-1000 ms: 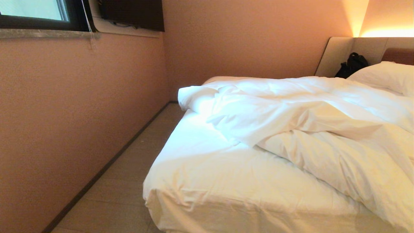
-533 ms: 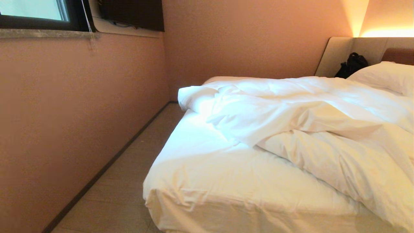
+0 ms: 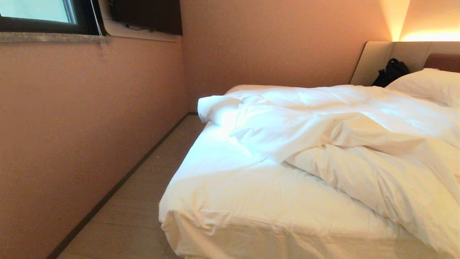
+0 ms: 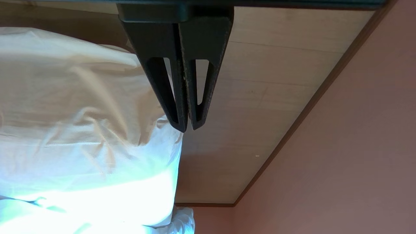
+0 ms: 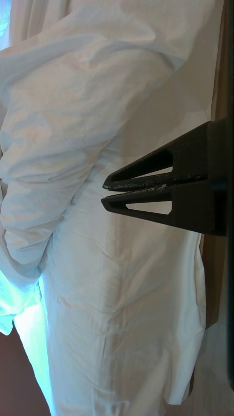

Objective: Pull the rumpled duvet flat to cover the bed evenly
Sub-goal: Hold the folded corner of the quilt

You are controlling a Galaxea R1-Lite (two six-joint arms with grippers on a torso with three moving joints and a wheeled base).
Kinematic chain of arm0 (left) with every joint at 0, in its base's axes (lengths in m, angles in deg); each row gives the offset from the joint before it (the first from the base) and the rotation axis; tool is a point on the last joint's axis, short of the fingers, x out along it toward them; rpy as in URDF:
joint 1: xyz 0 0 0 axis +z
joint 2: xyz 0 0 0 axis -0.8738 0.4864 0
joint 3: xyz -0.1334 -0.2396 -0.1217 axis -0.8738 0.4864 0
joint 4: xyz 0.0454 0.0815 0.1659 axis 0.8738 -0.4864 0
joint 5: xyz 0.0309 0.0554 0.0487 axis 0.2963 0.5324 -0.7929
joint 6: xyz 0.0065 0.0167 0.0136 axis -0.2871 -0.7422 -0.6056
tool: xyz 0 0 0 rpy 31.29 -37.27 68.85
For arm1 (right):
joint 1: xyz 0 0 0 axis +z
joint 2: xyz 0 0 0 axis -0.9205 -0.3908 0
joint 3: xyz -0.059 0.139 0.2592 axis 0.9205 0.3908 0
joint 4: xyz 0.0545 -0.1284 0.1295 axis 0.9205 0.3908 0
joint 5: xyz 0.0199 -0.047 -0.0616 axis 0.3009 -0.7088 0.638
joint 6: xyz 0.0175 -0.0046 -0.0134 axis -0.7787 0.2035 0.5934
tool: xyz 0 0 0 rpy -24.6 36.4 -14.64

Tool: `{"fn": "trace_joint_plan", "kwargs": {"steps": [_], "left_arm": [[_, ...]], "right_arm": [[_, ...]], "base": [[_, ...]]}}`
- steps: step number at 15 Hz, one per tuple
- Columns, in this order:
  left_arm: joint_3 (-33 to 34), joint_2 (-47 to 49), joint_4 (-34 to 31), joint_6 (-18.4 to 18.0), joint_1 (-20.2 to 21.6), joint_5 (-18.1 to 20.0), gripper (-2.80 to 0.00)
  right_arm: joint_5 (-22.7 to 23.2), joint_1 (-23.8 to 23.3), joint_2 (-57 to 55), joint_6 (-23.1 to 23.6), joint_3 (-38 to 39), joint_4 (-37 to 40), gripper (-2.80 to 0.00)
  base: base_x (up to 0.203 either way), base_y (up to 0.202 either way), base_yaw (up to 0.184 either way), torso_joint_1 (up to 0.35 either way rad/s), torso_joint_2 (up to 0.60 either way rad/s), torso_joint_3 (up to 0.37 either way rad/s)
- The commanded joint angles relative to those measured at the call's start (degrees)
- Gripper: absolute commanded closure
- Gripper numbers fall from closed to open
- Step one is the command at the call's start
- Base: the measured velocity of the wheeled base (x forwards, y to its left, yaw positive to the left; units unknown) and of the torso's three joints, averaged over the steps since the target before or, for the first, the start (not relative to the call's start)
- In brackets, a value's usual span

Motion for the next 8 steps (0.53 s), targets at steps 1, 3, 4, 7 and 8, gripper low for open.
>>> {"fn": "trace_joint_plan", "kwargs": {"steps": [1, 3, 4, 7, 8], "left_arm": [[0.0, 0.0, 0.0, 0.0, 0.0, 0.0, 0.00], [-0.1, 0.1, 0.0, 0.0, 0.0, 0.0, 0.00], [-0.1, 0.1, 0.0, 0.0, 0.0, 0.0, 0.00], [-0.1, 0.1, 0.0, 0.0, 0.0, 0.0, 0.00], [-0.1, 0.0, 0.0, 0.0, 0.0, 0.0, 0.00]], "right_arm": [[0.0, 0.0, -0.1, 0.0, 0.0, 0.0, 0.00], [0.0, 0.0, -0.1, 0.0, 0.0, 0.0, 0.00], [0.0, 0.1, -0.1, 0.0, 0.0, 0.0, 0.00], [0.0, 0.0, -0.1, 0.0, 0.0, 0.0, 0.00], [0.0, 0.0, -0.1, 0.0, 0.0, 0.0, 0.00]], "base": [[0.000, 0.000, 0.000, 0.000, 0.00, 0.000], [0.000, 0.000, 0.000, 0.000, 0.00, 0.000], [0.000, 0.000, 0.000, 0.000, 0.00, 0.000], [0.000, 0.000, 0.000, 0.000, 0.00, 0.000], [0.000, 0.000, 0.000, 0.000, 0.00, 0.000]]}}
